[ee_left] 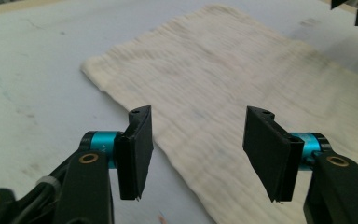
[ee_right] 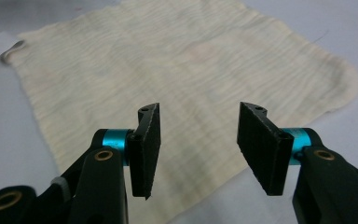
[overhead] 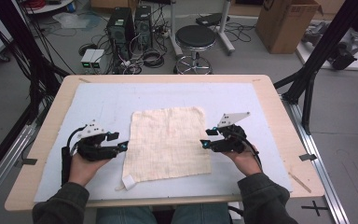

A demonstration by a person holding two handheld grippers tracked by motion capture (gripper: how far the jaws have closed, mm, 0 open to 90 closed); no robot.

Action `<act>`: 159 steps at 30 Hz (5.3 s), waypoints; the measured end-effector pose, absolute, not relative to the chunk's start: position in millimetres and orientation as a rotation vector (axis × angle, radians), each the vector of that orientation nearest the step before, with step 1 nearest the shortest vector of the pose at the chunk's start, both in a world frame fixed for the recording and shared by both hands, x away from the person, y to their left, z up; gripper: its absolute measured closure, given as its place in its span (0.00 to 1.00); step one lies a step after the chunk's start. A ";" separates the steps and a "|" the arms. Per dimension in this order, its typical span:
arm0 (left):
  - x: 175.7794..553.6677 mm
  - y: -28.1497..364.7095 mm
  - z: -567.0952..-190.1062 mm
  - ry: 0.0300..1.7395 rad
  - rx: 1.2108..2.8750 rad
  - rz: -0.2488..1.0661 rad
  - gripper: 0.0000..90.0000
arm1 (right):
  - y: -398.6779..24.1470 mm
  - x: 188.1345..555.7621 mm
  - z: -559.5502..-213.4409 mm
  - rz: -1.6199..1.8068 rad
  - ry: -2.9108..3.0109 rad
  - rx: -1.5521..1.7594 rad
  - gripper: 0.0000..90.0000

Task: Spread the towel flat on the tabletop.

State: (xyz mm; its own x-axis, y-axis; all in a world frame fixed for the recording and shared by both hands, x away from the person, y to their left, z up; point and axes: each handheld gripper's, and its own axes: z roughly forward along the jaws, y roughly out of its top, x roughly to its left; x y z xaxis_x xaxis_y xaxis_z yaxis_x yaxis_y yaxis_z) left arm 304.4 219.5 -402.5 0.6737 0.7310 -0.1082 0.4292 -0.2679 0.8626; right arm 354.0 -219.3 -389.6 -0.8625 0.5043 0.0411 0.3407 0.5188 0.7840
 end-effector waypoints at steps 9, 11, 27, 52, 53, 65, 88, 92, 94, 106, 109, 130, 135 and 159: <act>272.0 219.9 -421.5 0.818 1.961 0.339 0.44 | -220.8 330.6 -418.1 1.251 2.684 0.638 0.55; 268.1 218.5 -424.3 0.790 1.987 0.323 0.44 | -220.7 328.2 -423.4 1.243 2.708 0.637 0.55; 266.0 195.9 -442.4 0.645 2.170 0.121 0.64 | -209.9 314.5 -435.6 1.125 2.833 0.526 0.67; 267.2 206.3 -441.3 0.705 2.148 0.173 0.98 | -209.2 309.2 -431.1 1.174 2.854 0.542 0.98; 266.7 207.5 -440.8 0.701 2.147 0.172 0.99 | -208.7 308.1 -431.2 1.172 2.858 0.540 0.98; 262.7 200.4 -441.5 0.590 2.150 0.066 0.69 | -215.4 304.9 -431.2 1.282 2.844 0.581 0.65; 262.2 200.8 -441.1 0.657 2.184 0.150 0.99 | -208.5 303.4 -434.7 1.201 2.913 0.526 0.97; 259.0 203.4 -438.1 0.663 2.196 0.181 0.99 | -210.3 303.2 -433.0 1.230 2.913 0.529 0.97; 256.6 202.4 -437.8 0.655 2.192 0.173 0.99 | -210.6 303.1 -432.7 1.231 2.910 0.525 0.97; 250.2 189.8 -442.1 0.548 2.213 0.110 0.71 | -211.0 300.0 -434.0 1.194 2.909 0.512 0.95; 249.1 189.1 -442.4 0.554 2.220 0.162 0.81 | -210.6 300.8 -434.5 1.187 2.909 0.517 0.95; 239.5 199.8 -434.6 0.566 2.171 0.131 0.93 | -212.6 288.6 -430.1 1.234 2.909 0.507 0.95; 245.5 206.0 -432.3 0.595 2.102 0.126 0.76 | -216.4 292.6 -426.7 1.311 2.859 0.549 0.83; 263.1 212.4 -424.2 0.718 1.971 0.258 0.50 | -223.2 320.5 -422.2 1.396 2.629 0.731 0.34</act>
State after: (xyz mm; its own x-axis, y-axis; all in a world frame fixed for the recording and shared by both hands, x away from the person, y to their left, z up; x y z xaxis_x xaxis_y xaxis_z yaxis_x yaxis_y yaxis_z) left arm 263.1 212.4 -424.2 0.8025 0.5848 -0.1181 0.3756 -0.3414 0.8616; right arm 320.5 -223.2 -422.2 -0.8836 0.4433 0.1509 0.3733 0.4723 0.7985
